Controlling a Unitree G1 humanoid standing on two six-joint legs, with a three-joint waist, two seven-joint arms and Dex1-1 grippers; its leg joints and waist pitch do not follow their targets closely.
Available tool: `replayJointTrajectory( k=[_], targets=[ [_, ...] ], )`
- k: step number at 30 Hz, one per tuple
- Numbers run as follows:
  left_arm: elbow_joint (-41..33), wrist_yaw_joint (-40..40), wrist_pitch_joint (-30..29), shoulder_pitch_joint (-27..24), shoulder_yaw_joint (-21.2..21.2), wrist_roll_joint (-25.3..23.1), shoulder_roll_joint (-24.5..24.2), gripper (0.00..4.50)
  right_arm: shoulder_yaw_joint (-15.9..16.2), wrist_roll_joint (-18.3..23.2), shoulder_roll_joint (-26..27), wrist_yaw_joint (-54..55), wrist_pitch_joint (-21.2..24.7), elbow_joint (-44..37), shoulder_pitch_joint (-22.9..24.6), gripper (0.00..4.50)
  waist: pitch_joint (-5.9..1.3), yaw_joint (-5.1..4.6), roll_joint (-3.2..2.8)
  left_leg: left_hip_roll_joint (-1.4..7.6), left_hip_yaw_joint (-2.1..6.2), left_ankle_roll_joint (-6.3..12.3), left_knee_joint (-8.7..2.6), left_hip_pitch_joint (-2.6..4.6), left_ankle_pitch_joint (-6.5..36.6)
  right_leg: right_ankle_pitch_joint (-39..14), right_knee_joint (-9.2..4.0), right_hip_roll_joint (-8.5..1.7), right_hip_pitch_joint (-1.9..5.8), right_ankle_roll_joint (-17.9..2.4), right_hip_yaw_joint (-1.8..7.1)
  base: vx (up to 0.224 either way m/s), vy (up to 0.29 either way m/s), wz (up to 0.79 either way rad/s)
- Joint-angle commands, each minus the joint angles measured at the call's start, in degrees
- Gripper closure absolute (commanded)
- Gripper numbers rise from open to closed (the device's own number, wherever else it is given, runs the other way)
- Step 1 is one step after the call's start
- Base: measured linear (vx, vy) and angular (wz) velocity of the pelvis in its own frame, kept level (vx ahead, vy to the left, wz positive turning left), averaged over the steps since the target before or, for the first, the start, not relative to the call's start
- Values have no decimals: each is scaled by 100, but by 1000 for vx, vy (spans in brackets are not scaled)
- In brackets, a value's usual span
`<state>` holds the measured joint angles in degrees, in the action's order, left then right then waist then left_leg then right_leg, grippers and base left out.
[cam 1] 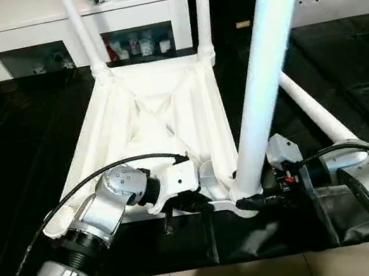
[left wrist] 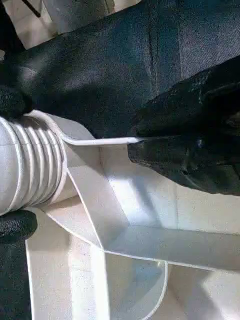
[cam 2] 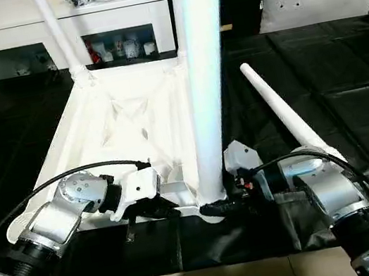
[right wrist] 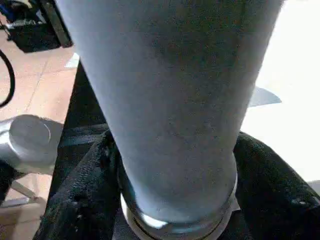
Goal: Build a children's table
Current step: Rotate leg to tighten
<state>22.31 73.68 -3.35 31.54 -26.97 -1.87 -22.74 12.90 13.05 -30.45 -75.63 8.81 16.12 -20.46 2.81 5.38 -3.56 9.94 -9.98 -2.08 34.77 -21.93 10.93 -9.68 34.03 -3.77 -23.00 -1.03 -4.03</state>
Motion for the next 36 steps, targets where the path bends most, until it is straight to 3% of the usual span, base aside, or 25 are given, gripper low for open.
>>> replayJointTrajectory(
  k=[1, 3, 5, 6, 7, 8, 9, 10, 11, 12, 13, 14, 15, 16, 17, 18, 21, 25, 27, 29, 36],
  targets=[
    [-45, 236, 3, -79, -188, -24, 5, 450, 24, 140, 2, -148, 97, -138, -17, 170, -404, -15, 110, 339, 95, 540, -374, 75, 783, -1350, -369, -467, 297, -1245, 264, 0, 0, 0],
    [-112, 205, -139, -121, -132, 48, 26, 450, 5, 223, 46, -141, 205, -181, 24, 175, -406, -10, 118, 341, 93, 557, -372, 73, 736, -1324, -362, -468, 297, -1253, 264, 0, 0, 0],
    [-390, -254, -822, -293, 148, 216, 177, 450, -60, 219, 391, 472, 633, -252, 101, 177, -402, -42, 91, 357, 97, 525, -382, 73, 689, -1227, -336, -467, 297, -1309, 269, 0, 0, 0],
    [-404, -300, -865, -303, 168, 221, 192, 450, -65, 205, 420, 533, 665, -248, 99, 178, -387, -44, 93, 344, 102, 526, -386, 62, 728, -1312, -363, -463, 290, -1290, 257, 0, 0, 0],
    [-538, -682, -1240, -393, 336, 271, 338, 450, -106, 19, 691, 1122, 826, -133, 59, 178, -378, -72, 89, 331, 100, 467, -397, 80, 897, -1580, -395, -458, 280, -1241, 253, 0, 0, 0],
    [-538, -682, -1240, -393, 336, 271, 338, 450, -106, 19, 691, 1122, 826, -133, 59, 178, -362, -103, 100, 326, 103, 403, -408, 73, 974, -1724, -399, -461, 287, -1207, 252, 0, 0, 0],
    [-585, -790, -1354, -420, 382, 288, 384, 450, -119, -47, 770, 1304, 846, -84, 43, 178, -324, -144, 109, 286, 112, 306, -426, 75, 1258, -2345, -481, -463, 286, -1020, 229, 0, 0, 0],
    [-801, -1356, -1914, -501, 574, 296, 660, 450, -290, -136, 1250, 2195, 994, 199, -105, 178, -300, -213, 123, 294, 127, 179, -452, 101, 1473, -2707, -501, -467, 274, -911, 232, 0, 0, 0],
    [-861, -1517, -2066, -517, 616, 283, 736, 450, -347, -142, 1384, 2448, 1044, 277, -154, 178, -248, -324, 107, 263, 153, 75, -468, 102, 1767, -3199, -566, -463, 252, -781, 188, 0, 0, 0],
    [-877, -1588, -2109, -521, 637, 276, 774, 450, -368, -145, 1433, 2539, 1068, 308, -175, 178, -262, -371, 114, 247, 173, 8, -455, 115, 1887, -3426, -583, -475, 266, -675, 164, 0, 0, 0],
    [-953, -2064, -2363, -527, 774, 236, 1059, 450, -511, -175, 1738, 3135, 1225, 522, -319, 178, -269, -473, 126, 226, 216, -44, -463, 52, 1943, -3607, -601, -486, 321, -503, 131, -61, 20, -23],
    [-954, -2322, -2433, -510, 845, 203, 1222, 450, -583, -174, 1872, 3393, 1307, 627, -391, 178, -259, -515, 125, 219, 226, -60, -474, 33, 1991, -3677, -612, -463, 313, -440, 104, -61, 20, -23],
    [-952, -2487, -2475, -497, 889, 180, 1327, 450, -628, -172, 1957, 3555, 1358, 696, -436, 178, -254, -607, 111, 195, 234, -66, -436, 88, 2184, -3923, -695, -458, 258, -321, 51, -51, 30, -20],
    [-903, -2729, -2497, -446, 944, 120, 1480, 450, -636, -281, 2033, 3779, 1285, 792, -487, 178, -282, -659, 98, 191, 229, -15, -404, 147, 2263, -3814, -741, -482, 247, -345, 7, 0, 0, 0],
    [-847, -2964, -2511, -391, 995, 54, 1627, 450, -629, -418, 2095, 3992, 1179, 881, -531, 178, -293, -715, 82, 218, 252, 66, -439, 78, 2238, -3507, -740, -487, 316, -376, -42, 0, 0, 0],
    [-847, -2966, -2511, -390, 996, 53, 1629, 450, -628, -420, 2095, 3994, 1178, 882, -531, 178, -289, -724, 75, 234, 261, 82, -461, 64, 2256, -3387, -740, -480, 324, -382, -51, 0, 0, 0],
    [-777, -3172, -2490, -329, 1021, 26, 1798, 450, -695, -354, 2153, 3978, 1179, 878, -512, 108, -294, -717, 120, 217, 220, 205, -438, 142, 2304, -3215, -766, -487, 256, -501, -24, 0, 0, 0],
    [-760, -3218, -2477, -280, 952, -60, 1751, 450, -739, -367, 2083, 3880, 1100, 708, -432, 87, -317, -670, 103, 256, 206, 281, -469, 98, 2025, -2701, -679, -497, 290, -713, 37, 0, 0, 0],
    [-729, -3119, -2355, -283, 868, -174, 1567, 450, -799, -347, 1924, 3671, 907, 550, -346, 70, -320, -621, 43, 263, 193, 300, -473, 109, 1955, -2503, -664, -494, 288, -782, 56, 0, 0, 0],
    [-710, -3088, -2281, -288, 785, -289, 1422, 450, -830, -290, 1788, 3497, 754, 462, -296, 55, -349, -568, 54, 269, 180, 348, -470, 93, 1793, -2147, -616, -499, 318, -891, 78, 0, 0, 0],
    [-483, -2543, -1867, -239, 632, -340, 974, 450, -850, -87, 1044, 2349, 451, 138, -87, 4, -349, -421, 95, 256, 130, 474, -426, 87, 1514, -2286, -612, -489, 302, -880, 93, 0, 0, 0]
  ],
)
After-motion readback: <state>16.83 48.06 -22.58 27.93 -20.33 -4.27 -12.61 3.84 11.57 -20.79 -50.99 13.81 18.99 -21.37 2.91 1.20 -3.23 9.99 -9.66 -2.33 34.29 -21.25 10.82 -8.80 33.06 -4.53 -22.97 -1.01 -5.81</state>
